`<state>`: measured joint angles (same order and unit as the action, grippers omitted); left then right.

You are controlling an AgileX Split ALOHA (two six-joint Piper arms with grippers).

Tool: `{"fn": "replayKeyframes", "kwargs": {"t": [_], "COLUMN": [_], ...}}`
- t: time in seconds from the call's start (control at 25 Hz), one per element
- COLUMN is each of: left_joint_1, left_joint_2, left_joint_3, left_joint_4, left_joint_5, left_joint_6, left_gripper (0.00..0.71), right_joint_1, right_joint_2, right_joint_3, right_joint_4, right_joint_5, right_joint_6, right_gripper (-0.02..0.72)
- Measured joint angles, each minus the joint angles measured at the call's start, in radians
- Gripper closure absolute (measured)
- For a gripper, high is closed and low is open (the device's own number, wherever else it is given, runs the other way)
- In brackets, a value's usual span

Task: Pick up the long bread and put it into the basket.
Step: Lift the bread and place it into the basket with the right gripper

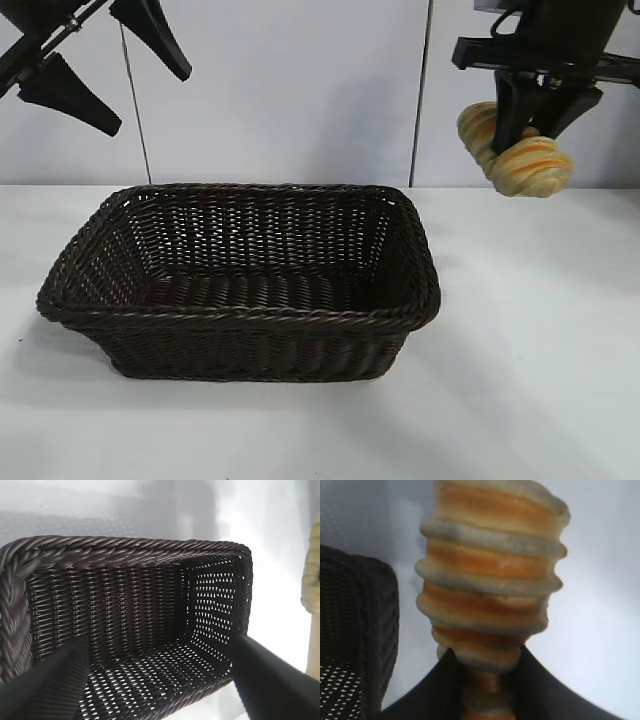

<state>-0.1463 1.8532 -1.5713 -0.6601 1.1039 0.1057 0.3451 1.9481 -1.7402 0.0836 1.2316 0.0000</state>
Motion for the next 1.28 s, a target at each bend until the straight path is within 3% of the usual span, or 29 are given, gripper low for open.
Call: {"fn": "replayKeyframes", "kwargs": {"t": [0.2, 0.52, 0.8, 1.0, 1.28], "left_joint_1": [0.000, 0.000, 0.000, 0.000, 0.000], "left_joint_2": [0.000, 0.000, 0.000, 0.000, 0.000], "left_joint_3": [0.000, 0.000, 0.000, 0.000, 0.000], "left_joint_4": [0.000, 0.000, 0.004, 0.005, 0.006], "left_joint_5": [0.000, 0.000, 0.001, 0.003, 0.003], "left_joint_6": [0.000, 0.000, 0.000, 0.000, 0.000], "left_gripper": [0.139, 0.139, 0.139, 0.139, 0.139], "right_joint_1": [0.108, 0.246, 0.268, 0.268, 0.268], "right_joint_2": [0.000, 0.037, 0.128, 0.144, 0.144], "right_joint_3": [0.000, 0.000, 0.000, 0.000, 0.000], "right_joint_4": [0.003, 0.007, 0.005, 0.002, 0.002], "right_joint_5": [-0.010, -0.107, -0.186, -0.197, -0.199], "right_joint_6": [0.000, 0.000, 0.000, 0.000, 0.000], "right_gripper": [0.492, 0.492, 0.492, 0.484, 0.265]}}
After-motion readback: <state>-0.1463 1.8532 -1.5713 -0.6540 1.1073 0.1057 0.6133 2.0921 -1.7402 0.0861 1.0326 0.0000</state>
